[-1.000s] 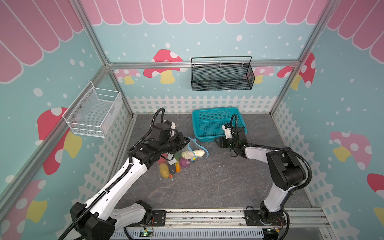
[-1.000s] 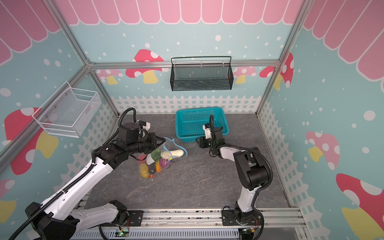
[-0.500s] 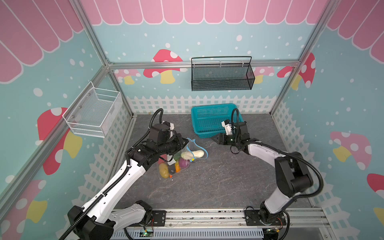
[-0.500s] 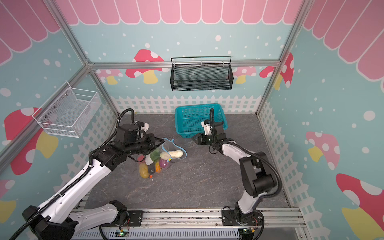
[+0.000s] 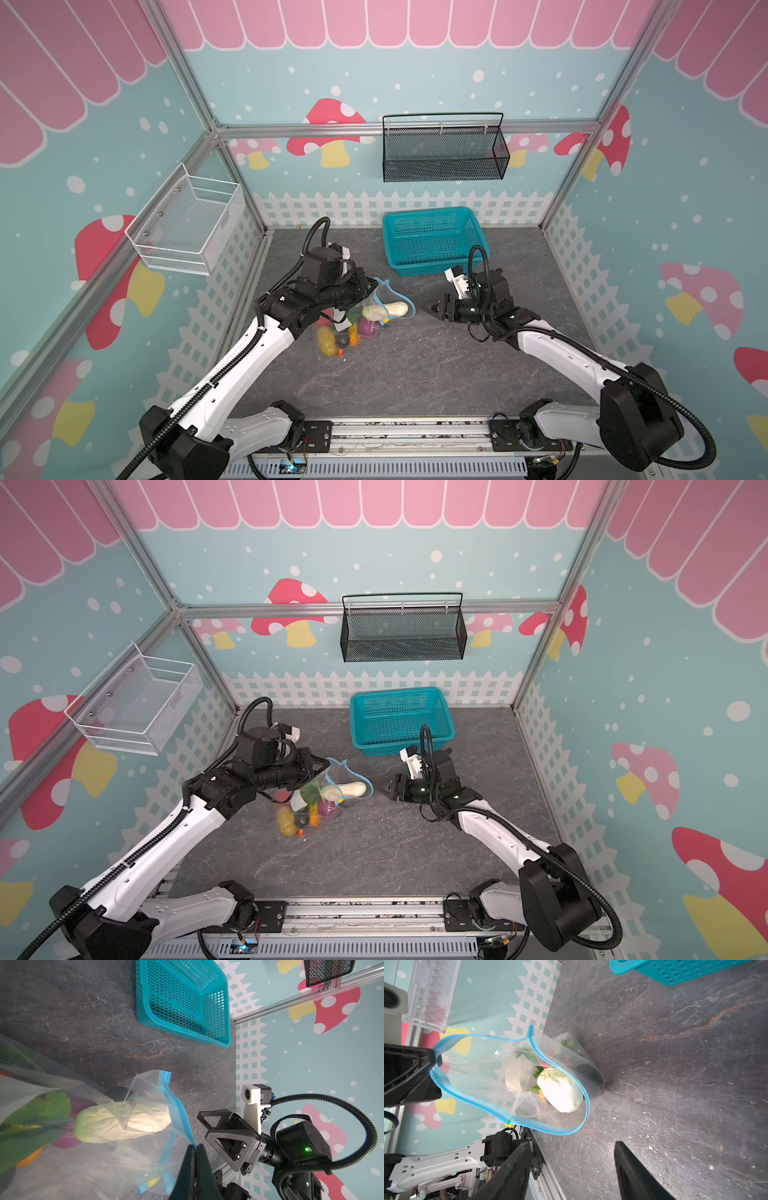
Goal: Place the food in the zip-top bag and seal the zipper
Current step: 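Move the right gripper to the bag's zipper edge and pinch it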
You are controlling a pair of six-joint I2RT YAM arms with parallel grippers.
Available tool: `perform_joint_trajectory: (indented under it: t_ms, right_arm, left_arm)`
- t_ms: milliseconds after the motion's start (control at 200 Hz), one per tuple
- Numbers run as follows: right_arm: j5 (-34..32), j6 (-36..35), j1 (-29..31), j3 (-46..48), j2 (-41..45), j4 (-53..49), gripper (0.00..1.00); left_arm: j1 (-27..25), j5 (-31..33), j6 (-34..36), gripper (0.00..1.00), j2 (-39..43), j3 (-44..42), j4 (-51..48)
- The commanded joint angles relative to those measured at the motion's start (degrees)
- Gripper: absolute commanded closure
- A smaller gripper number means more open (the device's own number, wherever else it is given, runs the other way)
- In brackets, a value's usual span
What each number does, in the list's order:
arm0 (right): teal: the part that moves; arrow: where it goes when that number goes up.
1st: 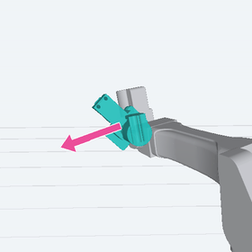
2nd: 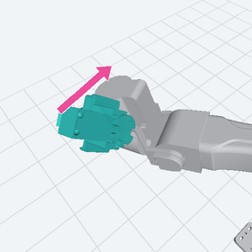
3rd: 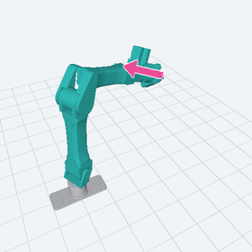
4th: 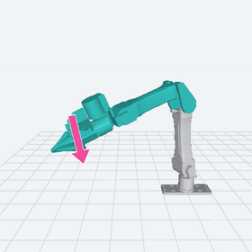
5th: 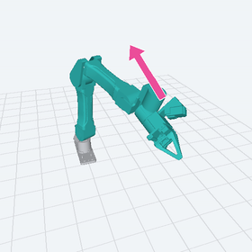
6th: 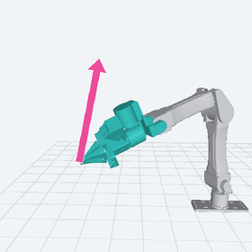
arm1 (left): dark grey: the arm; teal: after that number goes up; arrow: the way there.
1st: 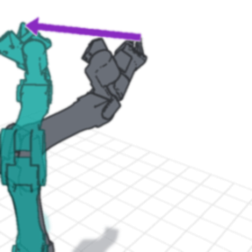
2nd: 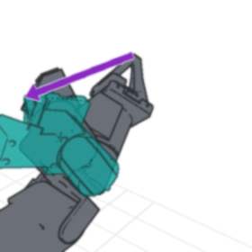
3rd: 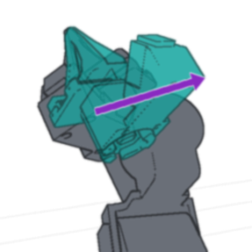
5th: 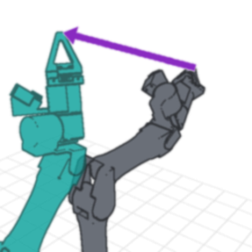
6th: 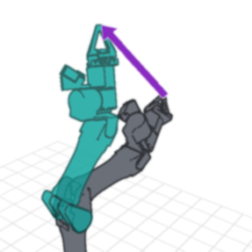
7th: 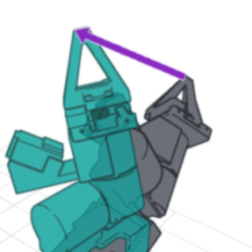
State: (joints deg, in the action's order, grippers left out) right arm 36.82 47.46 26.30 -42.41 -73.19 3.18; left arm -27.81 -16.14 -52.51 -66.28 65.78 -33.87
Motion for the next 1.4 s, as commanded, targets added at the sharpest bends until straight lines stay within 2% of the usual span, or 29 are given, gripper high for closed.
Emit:
perform_joint_trajectory:
  t_ms: [0, 135, 325, 620, 955, 1181, 1396]
  right_arm:
    - [0.2, 0.4, 0.3, -1.9, -3.6, 1.0, 0.34]
    - [2.1, -0.3, 2.6, -5.0, -8.7, 1.4, 0.43]
    - [1.3, -0.1, 3.3, -5.7, -11.8, 3.3, 0.63]
    - [2.5, 0.7, 4.1, -7.6, -16.0, 5.4, 0.75]
    - [1.7, 0.7, 5.4, -9.4, -12.1, 5.7, 1.0]
    - [1.0, -0.8, 6.4, -13.9, -10.7, 4.2, 1.0]
    - [-1.1, -4.4, 7.0, -21.1, -10.0, -1.3, 1.0]
  left_arm:
    - [0.3, 0.2, 0.0, 1.0, 0.2, 0.1, 0.2]
    - [0.3, 0.0, 0.1, 1.0, 0.2, 0.7, 0.1]
    - [0.3, -0.4, 0.0, 1.0, -0.3, 0.7, 0.2]
    - [0.3, 0.1, 0.3, 1.0, 0.6, 0.3, 0.2]
    - [0.4, 0.4, 0.4, 1.0, 0.8, 1.5, -0.4]
    - [0.4, 0.8, 1.1, 1.0, 0.1, 5.3, -1.3]
    - [0.4, 2.6, 1.6, 1.0, 0.8, 7.7, -2.5]
